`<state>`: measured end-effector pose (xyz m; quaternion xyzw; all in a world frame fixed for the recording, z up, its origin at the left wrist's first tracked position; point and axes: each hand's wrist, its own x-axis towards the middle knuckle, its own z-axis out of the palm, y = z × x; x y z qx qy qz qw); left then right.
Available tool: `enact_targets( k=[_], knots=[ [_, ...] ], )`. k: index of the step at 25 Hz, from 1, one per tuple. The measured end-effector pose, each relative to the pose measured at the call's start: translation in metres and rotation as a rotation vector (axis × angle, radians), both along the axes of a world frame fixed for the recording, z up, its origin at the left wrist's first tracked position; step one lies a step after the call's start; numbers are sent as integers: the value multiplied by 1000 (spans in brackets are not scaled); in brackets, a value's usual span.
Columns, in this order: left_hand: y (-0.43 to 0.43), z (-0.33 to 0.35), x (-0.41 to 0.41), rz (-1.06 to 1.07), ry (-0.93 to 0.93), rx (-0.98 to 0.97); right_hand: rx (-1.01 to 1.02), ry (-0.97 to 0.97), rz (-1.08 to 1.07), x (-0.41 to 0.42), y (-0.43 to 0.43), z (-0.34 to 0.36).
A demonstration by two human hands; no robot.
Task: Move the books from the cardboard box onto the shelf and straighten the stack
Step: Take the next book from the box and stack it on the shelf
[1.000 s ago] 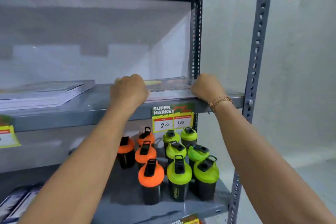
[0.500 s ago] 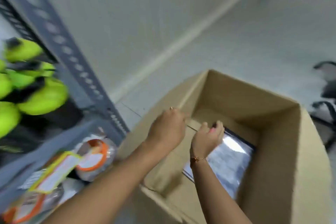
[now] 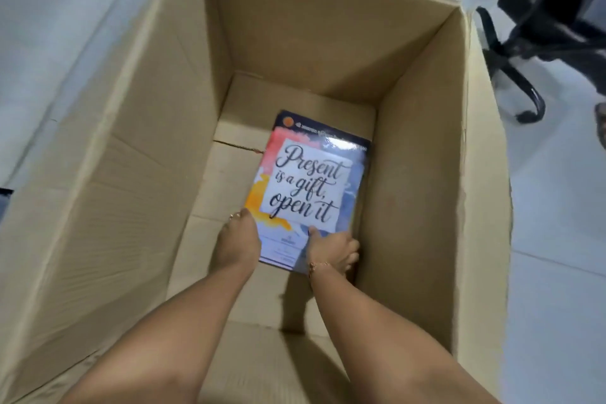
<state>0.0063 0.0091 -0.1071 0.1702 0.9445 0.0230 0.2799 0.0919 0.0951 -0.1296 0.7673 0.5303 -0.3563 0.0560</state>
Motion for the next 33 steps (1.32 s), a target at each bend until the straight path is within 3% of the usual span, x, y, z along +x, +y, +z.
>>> enact_targets(
  k=[7, 12, 15, 19, 23, 26, 29, 33],
  knots=[
    [-3, 39, -9, 9, 69, 48, 237, 179, -44, -3, -6, 42],
    [-41, 133, -6, 102, 270, 306, 487, 495, -9, -21, -30, 129],
    [-88, 222, 1, 95, 563, 606, 765, 889, -35, -36, -63, 213],
    [-188, 368, 17, 95, 1237, 939, 1004, 1461, 64, -56, -138, 353],
    [-304, 505, 61, 183, 1750, 843, 930, 1852, 366, -71, -238, 494],
    [-364, 579, 82, 489, 1785, 708, 1020, 2009, 561, -87, -307, 580],
    [-409, 629, 64, 745, 1582, 443, 893, 1920, 989, -120, -348, 644],
    [-441, 642, 19, 869, 1260, 201, 912, 1281, 1536, -162, -370, 664]
  ],
)
